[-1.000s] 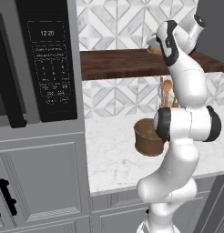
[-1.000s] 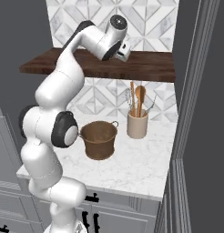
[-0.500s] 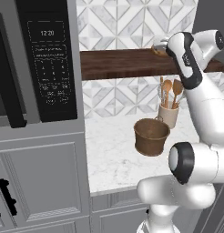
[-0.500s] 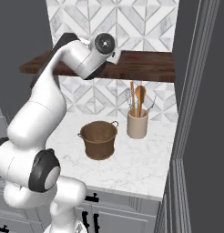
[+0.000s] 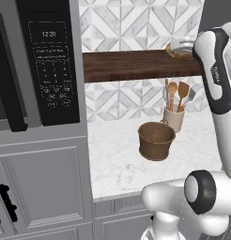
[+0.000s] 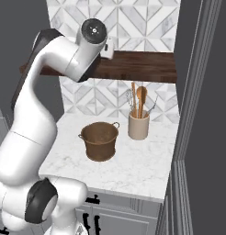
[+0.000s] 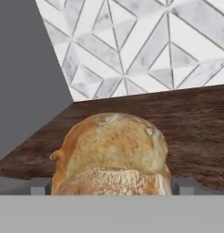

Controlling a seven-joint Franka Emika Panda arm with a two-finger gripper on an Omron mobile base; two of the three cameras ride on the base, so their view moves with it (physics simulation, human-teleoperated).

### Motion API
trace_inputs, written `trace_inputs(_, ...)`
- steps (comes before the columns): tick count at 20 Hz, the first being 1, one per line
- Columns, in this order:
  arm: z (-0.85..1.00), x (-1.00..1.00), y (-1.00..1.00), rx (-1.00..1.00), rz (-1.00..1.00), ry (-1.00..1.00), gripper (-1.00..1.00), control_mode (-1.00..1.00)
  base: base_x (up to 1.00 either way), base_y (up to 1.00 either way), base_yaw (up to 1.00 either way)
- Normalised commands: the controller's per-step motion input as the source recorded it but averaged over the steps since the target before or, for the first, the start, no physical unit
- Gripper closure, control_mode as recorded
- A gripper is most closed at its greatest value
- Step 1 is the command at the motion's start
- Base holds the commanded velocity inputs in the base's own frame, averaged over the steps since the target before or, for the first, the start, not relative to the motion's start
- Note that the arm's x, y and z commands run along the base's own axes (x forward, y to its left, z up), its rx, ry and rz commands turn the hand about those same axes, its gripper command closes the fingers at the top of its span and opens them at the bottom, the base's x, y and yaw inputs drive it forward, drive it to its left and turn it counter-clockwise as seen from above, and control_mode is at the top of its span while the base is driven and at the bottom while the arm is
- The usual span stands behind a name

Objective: Open the cabinet, pick up the bread from the cabinet and place it in the basket. Then move the basket to the dining counter.

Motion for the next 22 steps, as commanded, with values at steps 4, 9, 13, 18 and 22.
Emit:
trace_inputs(4,-0.75,-1.00,0.00,-0.14,0.00,0.25,1.00,-1.00,0.00,0.00,0.00)
trace_inputs(9,-1.00,-1.00,0.00,-0.12,0.00,0.24,1.00,-1.00,0.00,0.00,0.00)
trace_inputs(13,-1.00,-0.41,0.00,-0.08,-0.01,0.26,1.00,-1.00,0.00,0.00,0.00)
trace_inputs(18,-1.00,0.18,0.00,-0.02,-0.01,0.14,1.00,-1.00,0.00,0.00,0.00)
trace_inputs(22,-0.95,0.35,0.00,-0.07,0.00,0.15,1.00,-1.00,0.00,0.00,0.00)
